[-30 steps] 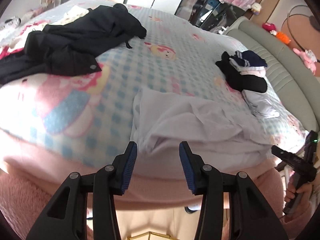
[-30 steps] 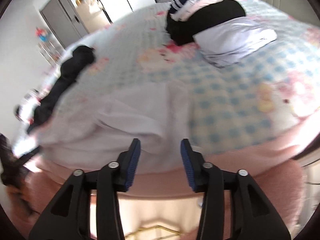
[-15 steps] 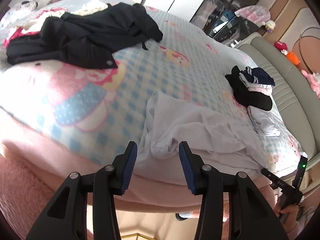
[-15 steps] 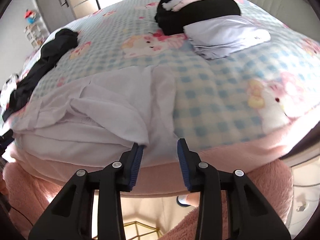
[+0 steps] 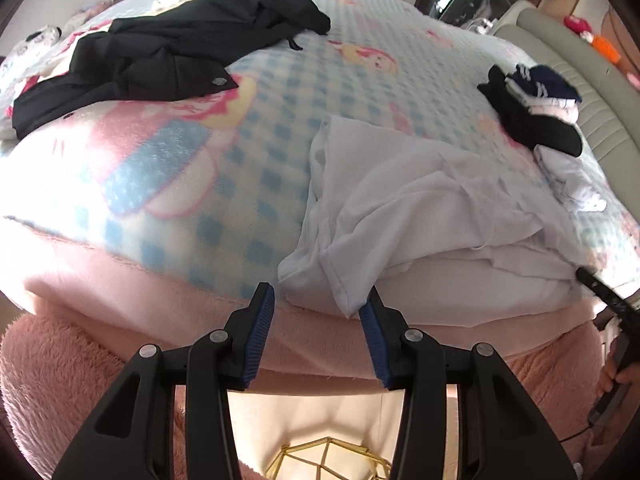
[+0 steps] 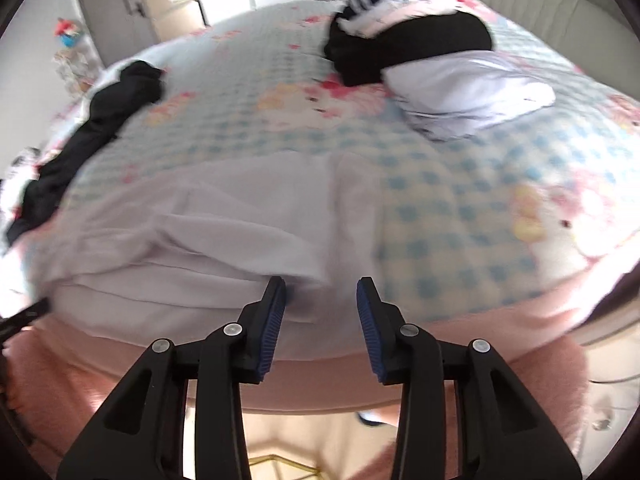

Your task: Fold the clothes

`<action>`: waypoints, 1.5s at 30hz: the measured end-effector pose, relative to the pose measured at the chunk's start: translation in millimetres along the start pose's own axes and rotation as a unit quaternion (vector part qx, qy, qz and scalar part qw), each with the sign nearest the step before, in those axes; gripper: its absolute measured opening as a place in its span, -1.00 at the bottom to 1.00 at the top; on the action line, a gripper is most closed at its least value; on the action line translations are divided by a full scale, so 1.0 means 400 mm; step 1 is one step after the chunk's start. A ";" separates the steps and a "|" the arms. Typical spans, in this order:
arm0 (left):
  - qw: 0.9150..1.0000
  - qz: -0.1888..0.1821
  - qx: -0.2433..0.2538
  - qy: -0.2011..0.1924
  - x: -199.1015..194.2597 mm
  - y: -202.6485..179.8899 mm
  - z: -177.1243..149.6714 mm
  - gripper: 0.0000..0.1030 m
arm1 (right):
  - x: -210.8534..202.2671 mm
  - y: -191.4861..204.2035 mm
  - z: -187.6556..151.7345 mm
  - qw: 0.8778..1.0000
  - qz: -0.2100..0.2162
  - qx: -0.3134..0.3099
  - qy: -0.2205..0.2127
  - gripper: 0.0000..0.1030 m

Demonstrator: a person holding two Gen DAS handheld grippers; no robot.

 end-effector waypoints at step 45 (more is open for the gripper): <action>0.998 0.021 0.014 -0.050 -0.012 0.009 0.075 -0.21 | 0.002 0.024 0.006 0.999 0.038 0.016 0.016 -0.33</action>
Point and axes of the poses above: each gripper's, at about its wrist camera, not at the fingertips, and x roughly the way its jaws point, y to its left, z to its top, the point moved 10 cm from there along x, roughly the way its jaws point, and after that the axes turned 13 degrees about -y, right-handed, at the moved point
